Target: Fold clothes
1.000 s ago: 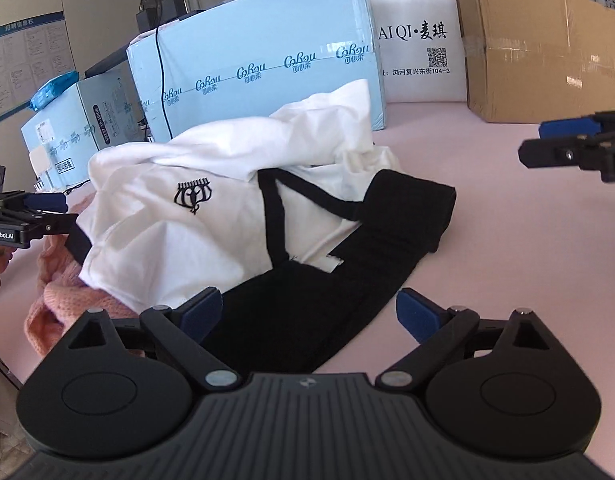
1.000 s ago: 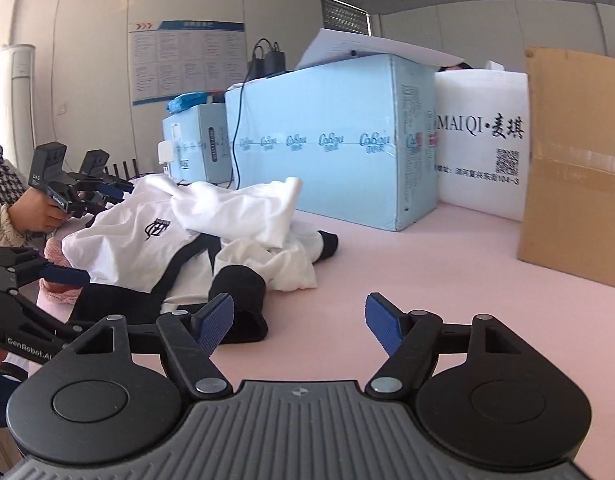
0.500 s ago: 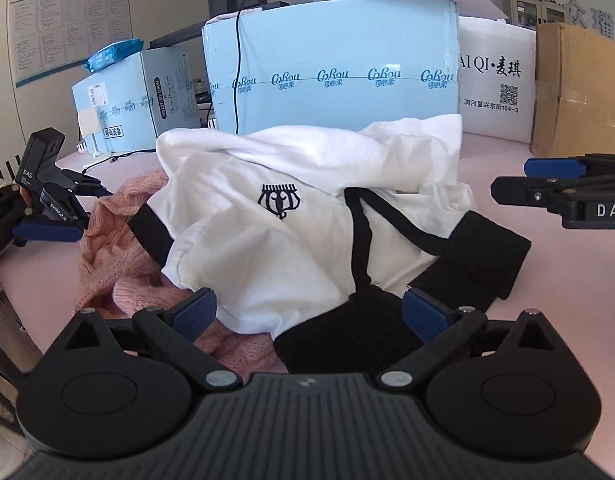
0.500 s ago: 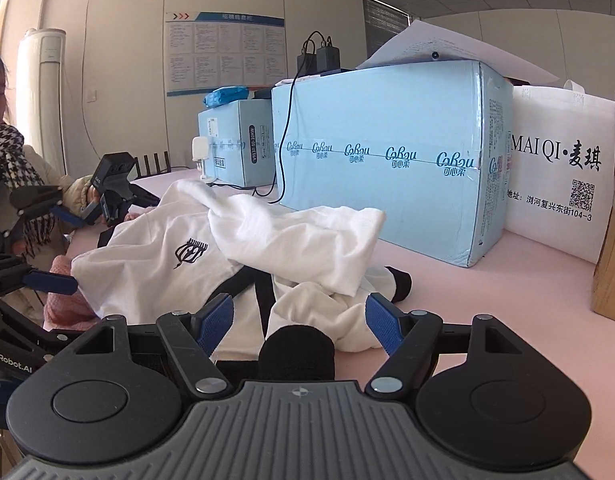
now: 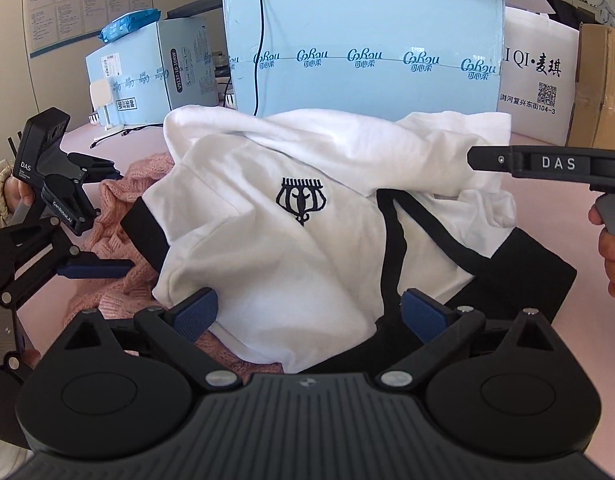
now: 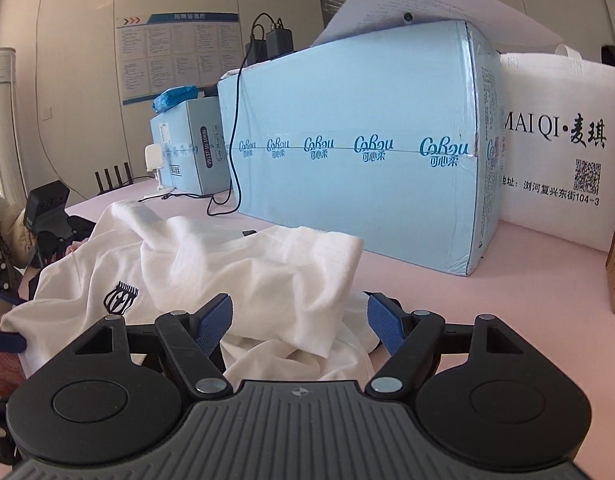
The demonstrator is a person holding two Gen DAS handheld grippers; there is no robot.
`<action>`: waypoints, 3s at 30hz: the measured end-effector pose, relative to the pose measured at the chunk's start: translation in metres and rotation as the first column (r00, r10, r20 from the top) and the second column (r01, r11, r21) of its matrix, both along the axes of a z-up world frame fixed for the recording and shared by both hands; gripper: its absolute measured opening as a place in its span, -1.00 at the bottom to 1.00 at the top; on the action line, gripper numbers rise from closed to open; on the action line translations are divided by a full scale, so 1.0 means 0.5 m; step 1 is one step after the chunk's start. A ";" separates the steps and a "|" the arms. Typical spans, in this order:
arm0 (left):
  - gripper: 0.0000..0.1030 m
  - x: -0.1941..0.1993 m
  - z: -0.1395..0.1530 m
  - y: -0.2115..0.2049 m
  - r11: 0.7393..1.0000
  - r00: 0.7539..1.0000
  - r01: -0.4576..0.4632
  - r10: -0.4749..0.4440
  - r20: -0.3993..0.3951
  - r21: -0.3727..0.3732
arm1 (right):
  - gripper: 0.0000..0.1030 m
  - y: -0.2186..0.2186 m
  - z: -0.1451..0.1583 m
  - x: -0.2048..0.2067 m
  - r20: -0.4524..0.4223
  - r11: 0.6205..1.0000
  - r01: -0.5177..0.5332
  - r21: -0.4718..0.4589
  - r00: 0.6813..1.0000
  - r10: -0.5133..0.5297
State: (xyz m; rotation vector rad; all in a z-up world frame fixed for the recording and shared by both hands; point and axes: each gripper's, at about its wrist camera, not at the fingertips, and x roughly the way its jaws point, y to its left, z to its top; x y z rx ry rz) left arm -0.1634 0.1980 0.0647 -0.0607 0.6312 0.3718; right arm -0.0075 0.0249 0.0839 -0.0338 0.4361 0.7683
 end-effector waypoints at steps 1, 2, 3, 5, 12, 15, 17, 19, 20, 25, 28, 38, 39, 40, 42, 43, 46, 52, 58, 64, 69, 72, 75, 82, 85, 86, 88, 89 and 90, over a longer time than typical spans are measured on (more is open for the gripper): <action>0.79 0.001 -0.001 0.003 1.000 1.000 -0.007 0.007 -0.003 -0.006 | 0.34 0.004 -0.002 0.004 -0.006 1.000 0.002 0.004 1.000 -0.002; 0.75 0.001 -0.001 0.006 1.000 1.000 -0.012 0.012 -0.003 -0.011 | 0.30 0.008 -0.004 0.009 -0.011 1.000 0.003 0.009 1.000 -0.003; 0.61 0.000 -0.001 0.007 1.000 1.000 -0.017 0.017 -0.002 -0.011 | 0.28 0.011 -0.005 0.009 -0.013 1.000 -0.002 0.009 1.000 0.002; 0.34 -0.001 0.001 0.005 1.000 1.000 -0.028 0.028 -0.004 0.009 | 0.06 0.018 -0.008 0.007 -0.011 1.000 -0.009 0.001 1.000 0.009; -0.95 0.008 -0.002 0.009 0.999 0.998 -0.042 0.041 -0.048 -0.024 | -0.84 0.027 -0.004 0.005 0.005 1.000 0.000 -0.004 1.000 0.000; -0.96 0.000 0.000 0.006 0.999 0.999 -0.032 0.031 -0.037 -0.015 | -0.91 0.020 0.002 -0.001 0.016 1.000 -0.013 0.017 1.000 0.013; -0.96 -0.005 0.005 -0.003 0.999 0.999 -0.031 0.031 -0.031 0.008 | -0.91 0.015 0.011 -0.010 0.031 0.999 -0.023 0.031 0.999 0.022; -0.97 -0.012 0.016 -0.016 1.000 1.000 -0.020 0.021 -0.015 0.023 | -0.92 0.006 0.027 -0.019 0.047 0.999 -0.029 0.045 0.999 0.027; -0.97 -0.016 0.022 -0.022 0.999 1.000 -0.014 0.014 -0.006 0.029 | -0.92 0.001 0.037 -0.028 0.062 0.998 -0.031 0.050 0.998 0.028; -0.97 -0.036 0.059 -0.054 0.999 0.998 0.023 -0.025 0.049 0.049 | -0.92 -0.032 0.093 -0.074 0.128 0.995 -0.037 0.088 0.991 0.026; -0.97 -0.052 0.080 -0.070 0.997 0.994 0.059 -0.063 0.089 0.048 | -0.92 -0.058 0.117 -0.101 0.159 0.994 -0.024 0.106 0.987 0.007; -0.97 -0.063 0.111 -0.127 0.978 0.967 0.206 -0.209 0.148 0.037 | -0.92 -0.176 0.176 -0.159 0.240 0.980 0.166 0.109 0.952 -0.188; -0.97 -0.061 0.112 -0.134 0.975 0.963 0.219 -0.222 0.152 0.034 | -0.92 -0.195 0.179 -0.162 0.240 0.976 0.191 0.106 0.948 -0.211; -0.97 -0.060 0.112 -0.143 0.972 0.960 0.231 -0.234 0.155 0.036 | -0.92 -0.207 0.182 -0.166 0.241 0.973 0.208 0.104 0.943 -0.228; -0.96 -0.053 0.115 -0.161 0.964 0.950 0.265 -0.267 0.162 0.037 | -0.92 -0.228 0.186 -0.173 0.246 0.965 0.241 0.103 0.934 -0.259; -0.97 -0.049 0.116 -0.170 0.960 0.945 0.279 -0.281 0.166 0.037 | -0.92 -0.245 0.188 -0.177 0.252 0.959 0.264 0.103 0.926 -0.282; -0.97 -0.042 0.120 -0.192 0.947 0.930 0.318 -0.320 0.178 0.040 | -0.92 -0.283 0.198 -0.192 0.264 0.943 0.315 0.108 0.905 -0.333; -0.97 -0.035 0.129 -0.238 0.916 0.895 0.397 -0.399 0.198 0.049 | -0.92 -0.352 0.223 -0.204 0.288 0.904 0.411 0.121 0.857 -0.428; -0.96 -0.008 0.141 -0.284 0.884 0.862 0.464 -0.466 0.198 0.059 | -0.92 -0.427 0.250 -0.225 0.312 0.852 0.505 0.135 0.795 -0.521; -0.96 0.047 0.162 -0.321 0.880 0.860 0.463 -0.475 0.185 0.108 | -0.92 -0.519 0.265 -0.262 0.339 0.794 0.591 0.144 0.724 -0.601; -0.96 0.110 0.165 -0.371 0.861 0.850 0.496 -0.508 0.138 0.111 | -0.92 -0.613 0.259 -0.283 0.332 0.718 0.680 0.151 0.649 -0.685; -0.96 0.152 0.162 -0.405 0.854 0.849 0.504 -0.518 0.106 0.132 | -0.92 -0.671 0.251 -0.293 0.311 0.666 0.729 0.158 0.604 -0.734; -0.96 0.198 0.153 -0.440 0.852 0.854 0.499 -0.515 0.077 0.158 | -0.92 -0.724 0.236 -0.305 0.299 0.618 0.773 0.145 0.561 -0.772; -0.96 0.289 0.096 -0.507 0.830 0.839 0.541 -0.543 -0.023 0.136 | -0.92 -0.815 0.158 -0.315 0.222 0.547 0.835 0.061 0.523 -0.823; -0.96 0.310 0.066 -0.526 0.815 0.827 0.561 -0.560 -0.052 0.148 | -0.92 -0.822 0.112 -0.307 0.240 0.531 0.847 0.004 0.515 -0.823; -0.96 0.315 0.055 -0.531 0.808 0.821 0.569 -0.568 -0.054 0.154 | -0.92 -0.817 0.105 -0.294 0.243 0.529 0.849 -0.003 0.514 -0.823; -0.95 0.324 0.037 -0.532 0.797 0.810 0.584 -0.585 -0.041 0.153 | -0.92 -0.811 0.067 -0.257 0.227 0.516 0.856 -0.023 0.507 -0.832; -0.95 0.330 0.031 -0.531 0.797 0.808 0.586 -0.587 -0.044 0.147 | -0.92 -0.806 0.062 -0.246 0.219 0.514 0.857 -0.025 0.507 -0.834; -0.91 0.337 0.023 -0.530 0.797 0.807 0.589 -0.588 -0.054 0.136 | -0.92 -0.806 0.046 -0.227 0.199 0.510 0.859 -0.031 0.505 -0.840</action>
